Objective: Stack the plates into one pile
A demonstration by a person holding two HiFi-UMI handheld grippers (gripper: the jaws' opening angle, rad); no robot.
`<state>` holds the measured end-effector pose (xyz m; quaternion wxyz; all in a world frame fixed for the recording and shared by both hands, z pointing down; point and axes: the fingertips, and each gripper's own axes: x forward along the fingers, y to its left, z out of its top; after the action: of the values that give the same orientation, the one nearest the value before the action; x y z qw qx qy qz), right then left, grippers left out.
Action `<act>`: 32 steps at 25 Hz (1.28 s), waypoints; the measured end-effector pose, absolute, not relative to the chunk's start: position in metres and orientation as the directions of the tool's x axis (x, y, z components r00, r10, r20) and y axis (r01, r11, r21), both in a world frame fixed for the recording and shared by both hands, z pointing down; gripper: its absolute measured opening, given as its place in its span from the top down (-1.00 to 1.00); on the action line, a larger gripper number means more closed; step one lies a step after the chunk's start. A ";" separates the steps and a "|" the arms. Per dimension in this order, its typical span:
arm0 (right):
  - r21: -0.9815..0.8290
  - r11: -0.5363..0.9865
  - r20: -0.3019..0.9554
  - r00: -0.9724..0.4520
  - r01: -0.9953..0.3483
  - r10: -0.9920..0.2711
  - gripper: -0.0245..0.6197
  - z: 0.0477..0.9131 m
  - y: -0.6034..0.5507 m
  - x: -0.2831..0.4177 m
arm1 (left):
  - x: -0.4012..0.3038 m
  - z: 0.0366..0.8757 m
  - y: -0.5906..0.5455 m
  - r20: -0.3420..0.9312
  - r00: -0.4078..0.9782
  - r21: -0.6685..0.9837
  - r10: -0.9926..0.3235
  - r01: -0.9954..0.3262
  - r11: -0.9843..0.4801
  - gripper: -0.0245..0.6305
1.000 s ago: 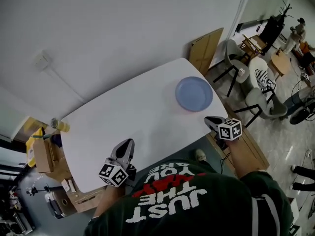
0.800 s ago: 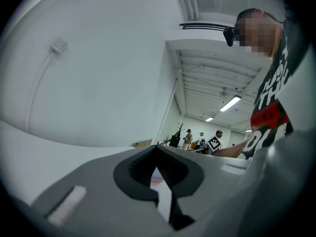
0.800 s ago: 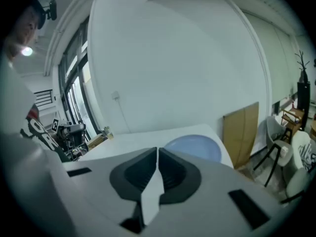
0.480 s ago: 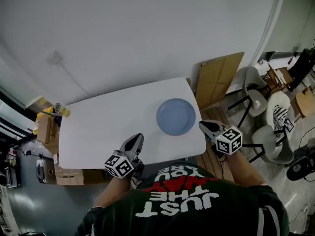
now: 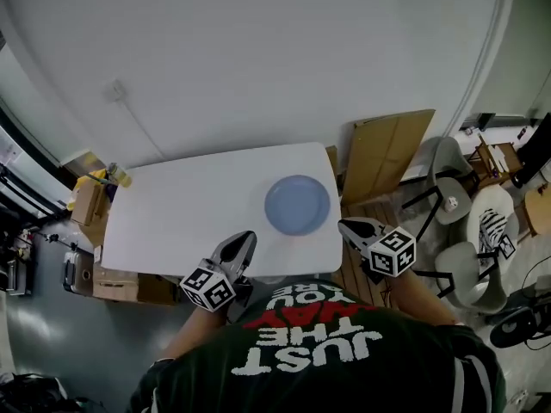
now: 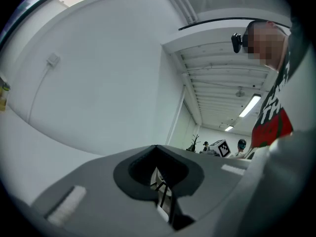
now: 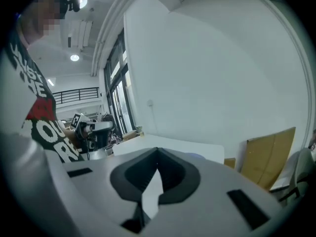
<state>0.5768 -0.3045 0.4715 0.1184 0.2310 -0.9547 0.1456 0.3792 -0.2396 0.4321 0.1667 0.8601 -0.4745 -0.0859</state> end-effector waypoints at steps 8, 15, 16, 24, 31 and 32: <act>-0.242 0.841 0.282 -0.864 -0.484 -0.417 0.90 0.462 -0.288 0.577 | 0.383 0.421 -0.226 -0.039 0.543 0.359 -0.839 -0.775 -0.519 0.90; -0.200 0.844 0.322 -0.847 -0.498 -0.423 0.90 0.465 -0.281 0.574 | 0.377 0.420 -0.223 -0.049 0.554 0.365 -0.831 -0.764 -0.532 0.90; -0.191 0.846 0.327 -0.845 -0.497 -0.422 0.90 0.465 -0.280 0.573 | 0.376 0.420 -0.223 -0.049 0.554 0.365 -0.831 -0.764 -0.531 0.90; -0.179 0.849 0.340 -0.841 -0.496 -0.420 0.90 0.470 -0.279 0.571 | 0.374 0.421 -0.224 -0.046 0.550 0.363 -0.834 -0.768 -0.527 0.90; -0.159 0.860 0.348 -0.843 -0.485 -0.411 0.90 0.469 -0.282 0.570 | 0.372 0.420 -0.226 -0.045 0.542 0.367 -0.839 -0.772 -0.519 0.90; -0.155 0.862 0.349 -0.843 -0.482 -0.409 0.90 0.469 -0.282 0.570 | 0.373 0.420 -0.226 -0.045 0.542 0.366 -0.839 -0.773 -0.519 0.90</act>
<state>0.5703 -0.2817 0.4693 0.1540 0.2339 -0.9526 0.1190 0.3731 -0.2262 0.4204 0.1530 0.8646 -0.4660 -0.1088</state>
